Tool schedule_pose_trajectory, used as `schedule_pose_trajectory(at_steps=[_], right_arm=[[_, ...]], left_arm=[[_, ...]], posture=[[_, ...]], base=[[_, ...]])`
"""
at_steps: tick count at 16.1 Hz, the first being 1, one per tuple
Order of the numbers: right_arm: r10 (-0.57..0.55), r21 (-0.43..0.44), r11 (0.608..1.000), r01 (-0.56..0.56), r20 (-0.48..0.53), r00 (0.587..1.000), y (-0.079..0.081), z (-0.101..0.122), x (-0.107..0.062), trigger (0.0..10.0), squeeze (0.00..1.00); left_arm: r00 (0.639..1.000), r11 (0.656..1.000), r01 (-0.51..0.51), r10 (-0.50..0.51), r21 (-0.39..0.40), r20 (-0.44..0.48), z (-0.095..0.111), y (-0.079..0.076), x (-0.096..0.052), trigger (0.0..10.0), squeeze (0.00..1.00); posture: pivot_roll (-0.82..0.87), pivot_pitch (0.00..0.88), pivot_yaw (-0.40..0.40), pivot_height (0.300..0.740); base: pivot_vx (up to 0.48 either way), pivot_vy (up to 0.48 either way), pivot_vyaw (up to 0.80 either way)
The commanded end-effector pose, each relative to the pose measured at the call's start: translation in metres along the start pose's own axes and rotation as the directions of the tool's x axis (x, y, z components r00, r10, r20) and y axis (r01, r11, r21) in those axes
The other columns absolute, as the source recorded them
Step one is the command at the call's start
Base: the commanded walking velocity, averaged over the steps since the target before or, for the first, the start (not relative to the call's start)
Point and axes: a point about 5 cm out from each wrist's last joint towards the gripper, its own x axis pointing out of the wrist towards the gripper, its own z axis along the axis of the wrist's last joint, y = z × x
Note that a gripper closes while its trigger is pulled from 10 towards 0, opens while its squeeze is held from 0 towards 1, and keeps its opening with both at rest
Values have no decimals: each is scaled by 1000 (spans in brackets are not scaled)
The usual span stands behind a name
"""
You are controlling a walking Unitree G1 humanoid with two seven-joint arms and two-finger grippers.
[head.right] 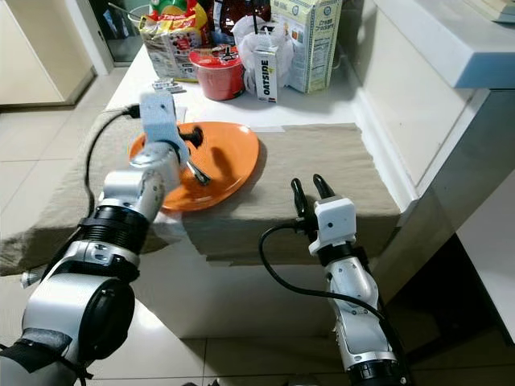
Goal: Setting the table
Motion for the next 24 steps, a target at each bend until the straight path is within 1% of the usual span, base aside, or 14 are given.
schedule_pose_trajectory(at_steps=[1,3,5,6,9,11,14,16,18,20,21,24], right_arm=[[21,7,1000,-20,-121,992,6,-21,-8,10000,0],[23,8,1000,-22,-127,992,7,-23,-8,10000,0],[23,8,1000,-23,-130,991,7,-23,-9,10000,0],[23,8,1000,-22,-133,991,7,-24,-9,10000,0],[23,6,1000,-22,-139,990,7,-25,-11,10000,0],[22,6,1000,-21,-146,989,7,-26,-12,10000,0],[23,6,1000,-22,-149,989,7,-26,-13,10000,0],[23,6,1000,-23,-150,988,7,-27,-13,10000,0],[24,7,1000,-23,-151,988,7,-27,-13,10000,0],[29,8,1000,-28,-150,988,8,-28,-13,10000,0],[32,10,999,-30,-151,988,9,-28,-12,10000,0],[35,13,999,-33,-151,988,10,-28,-11,10000,0]], left_arm=[[1000,1000,-24,24,-2,-8,0,3,0,10000,0],[998,999,-14,12,-32,-59,-11,1,1,10000,0],[997,999,-2,-1,-36,-76,-16,-1,1,10000,0],[995,999,20,-25,-46,-94,-19,-8,-1,10000,0],[990,996,49,-59,-79,-129,-25,-16,-3,10000,0],[981,990,89,-107,-111,-161,-29,-25,-6,10000,0],[982,990,99,-114,-103,-151,-28,-28,-6,10000,0],[988,992,109,-116,-71,-106,-19,-29,-7,10000,0],[994,994,104,-106,-44,-40,-6,-30,-11,10000,0],[994,994,106,-106,-34,16,7,-30,-15,10000,0],[995,995,94,-93,-31,33,10,-28,-16,10000,0],[998,997,69,-69,-33,7,5,-21,-17,10000,0]], posture=[[-209,23,122,740],[-210,22,124,740],[-213,23,124,740],[-216,25,126,740],[-217,27,126,740],[-220,32,127,740],[-223,37,128,740],[-222,37,127,740],[-219,37,125,740],[-211,35,125,740],[-208,34,123,740],[-201,33,124,740]], base=[[0,0,0],[0,0,0],[0,0,0],[0,0,0],[0,0,0],[0,0,0],[0,0,0],[0,0,0],[0,0,0],[0,0,0],[0,0,0],[0,0,0]])
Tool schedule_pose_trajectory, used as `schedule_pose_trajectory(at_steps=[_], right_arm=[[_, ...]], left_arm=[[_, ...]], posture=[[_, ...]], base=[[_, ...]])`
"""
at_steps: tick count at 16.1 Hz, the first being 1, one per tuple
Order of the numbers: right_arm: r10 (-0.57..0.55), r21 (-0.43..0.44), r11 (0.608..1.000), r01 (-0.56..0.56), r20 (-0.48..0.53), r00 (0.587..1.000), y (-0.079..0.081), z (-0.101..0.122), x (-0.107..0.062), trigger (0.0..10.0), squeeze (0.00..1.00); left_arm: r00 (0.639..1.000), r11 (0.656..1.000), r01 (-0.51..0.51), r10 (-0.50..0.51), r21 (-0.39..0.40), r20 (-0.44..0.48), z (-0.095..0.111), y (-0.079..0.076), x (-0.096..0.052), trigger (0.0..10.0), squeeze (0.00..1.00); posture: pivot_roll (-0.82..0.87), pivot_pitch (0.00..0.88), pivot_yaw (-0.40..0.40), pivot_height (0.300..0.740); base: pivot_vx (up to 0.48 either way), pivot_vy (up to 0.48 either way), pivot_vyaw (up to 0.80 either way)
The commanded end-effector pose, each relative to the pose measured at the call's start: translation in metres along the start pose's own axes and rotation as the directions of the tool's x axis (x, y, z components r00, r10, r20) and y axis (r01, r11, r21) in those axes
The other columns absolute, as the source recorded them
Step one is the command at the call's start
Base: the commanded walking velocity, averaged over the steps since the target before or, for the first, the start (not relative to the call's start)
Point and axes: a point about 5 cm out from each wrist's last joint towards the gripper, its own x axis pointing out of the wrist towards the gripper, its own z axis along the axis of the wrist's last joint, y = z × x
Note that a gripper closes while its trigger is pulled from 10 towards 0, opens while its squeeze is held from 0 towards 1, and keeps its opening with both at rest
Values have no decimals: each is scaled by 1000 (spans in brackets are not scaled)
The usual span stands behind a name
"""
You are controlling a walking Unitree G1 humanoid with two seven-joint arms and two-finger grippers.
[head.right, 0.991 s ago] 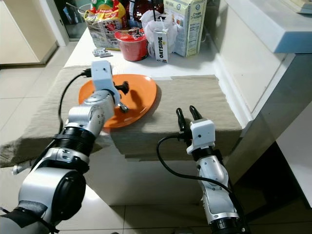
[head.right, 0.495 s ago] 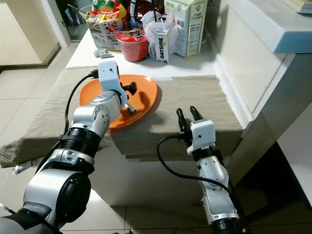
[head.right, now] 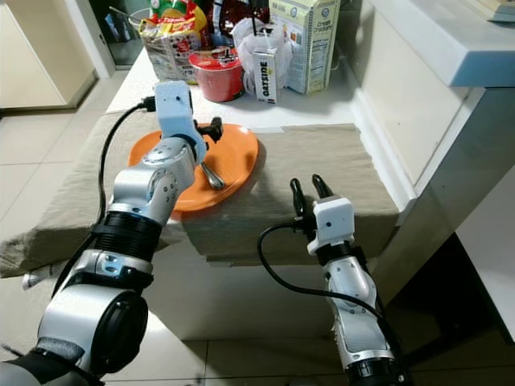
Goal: Setting the table
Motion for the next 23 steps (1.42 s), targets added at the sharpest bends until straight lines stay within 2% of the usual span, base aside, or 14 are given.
schedule_pose_trajectory(at_steps=[1,4,12,17,23], right_arm=[[27,9,1000,-26,-145,989,6,-26,-12,10000,0],[34,13,999,-32,-148,988,8,-28,-12,10000,0],[31,12,999,-30,-146,989,9,-28,-12,10000,0],[27,13,1000,-26,-148,989,10,-28,-15,10000,0],[21,15,1000,-19,-156,988,11,-29,-20,10000,0]], left_arm=[[999,999,-41,41,5,-16,-1,9,-1,10000,0],[997,997,-73,73,3,-33,-8,16,-5,10000,0],[993,998,-53,51,-15,-106,-20,12,-5,10000,0],[974,998,-53,55,13,-218,-45,22,0,10000,0],[967,997,-72,73,13,-244,-47,31,3,10000,0]], posture=[[-193,34,124,740],[-185,34,124,740],[-195,39,131,740],[-198,56,144,740],[-198,70,154,740]], base=[[0,0,0],[0,0,0],[0,0,0],[0,0,0],[0,0,0]])
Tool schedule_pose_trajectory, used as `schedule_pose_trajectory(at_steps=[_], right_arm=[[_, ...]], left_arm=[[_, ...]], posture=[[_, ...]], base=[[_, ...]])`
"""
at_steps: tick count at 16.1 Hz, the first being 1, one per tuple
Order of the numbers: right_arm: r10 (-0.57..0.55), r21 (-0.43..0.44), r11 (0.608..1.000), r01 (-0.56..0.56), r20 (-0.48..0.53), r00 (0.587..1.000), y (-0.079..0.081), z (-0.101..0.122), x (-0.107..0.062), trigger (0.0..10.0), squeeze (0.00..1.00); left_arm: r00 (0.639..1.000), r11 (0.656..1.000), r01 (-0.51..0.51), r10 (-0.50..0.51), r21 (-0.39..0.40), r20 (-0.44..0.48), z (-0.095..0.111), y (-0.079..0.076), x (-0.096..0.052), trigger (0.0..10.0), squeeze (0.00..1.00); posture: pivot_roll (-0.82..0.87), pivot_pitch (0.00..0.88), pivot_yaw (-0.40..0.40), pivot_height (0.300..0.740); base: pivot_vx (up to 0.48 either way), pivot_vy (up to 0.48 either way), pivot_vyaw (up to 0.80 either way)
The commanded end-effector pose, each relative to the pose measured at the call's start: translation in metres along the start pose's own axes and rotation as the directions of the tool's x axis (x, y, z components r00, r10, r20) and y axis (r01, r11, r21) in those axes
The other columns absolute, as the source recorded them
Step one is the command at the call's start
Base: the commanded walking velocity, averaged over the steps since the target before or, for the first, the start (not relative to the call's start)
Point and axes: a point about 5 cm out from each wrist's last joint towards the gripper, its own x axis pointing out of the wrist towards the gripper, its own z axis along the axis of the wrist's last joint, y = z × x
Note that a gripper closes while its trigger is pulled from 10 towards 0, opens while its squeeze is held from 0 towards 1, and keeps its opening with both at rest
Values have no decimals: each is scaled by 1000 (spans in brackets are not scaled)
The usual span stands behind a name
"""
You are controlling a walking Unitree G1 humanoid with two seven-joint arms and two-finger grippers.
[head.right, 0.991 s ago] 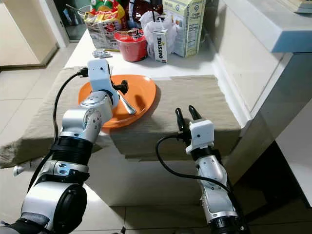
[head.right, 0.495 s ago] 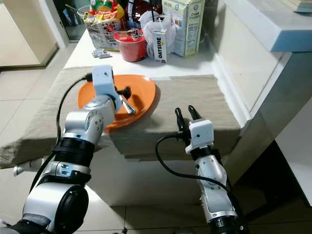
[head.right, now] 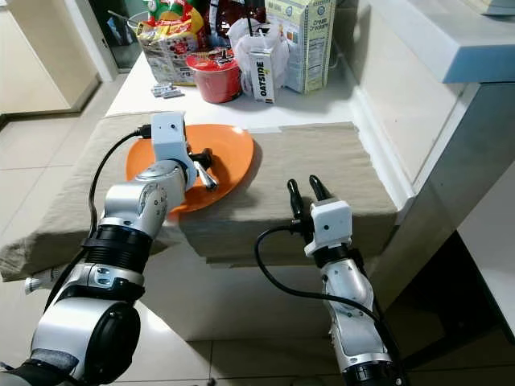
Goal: Setting the table
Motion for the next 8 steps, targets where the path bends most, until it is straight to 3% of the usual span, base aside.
schedule_pose_trajectory(at_steps=[1,2,8], right_arm=[[21,5,1000,-20,-171,985,7,-30,-17,10000,0],[20,4,1000,-20,-172,985,7,-29,-17,10000,0],[18,-3,1000,-19,-174,985,5,-29,-17,10000,0]], left_arm=[[996,999,-32,30,-12,-84,-17,13,5,3647,0],[996,999,-32,31,-14,-87,-18,14,6,0,0],[993,1000,-5,1,-30,-115,-28,14,9,0,0]], posture=[[-198,71,154,740],[-202,70,154,740],[-207,56,153,740]], base=[[0,0,0],[0,0,0],[0,0,0]])
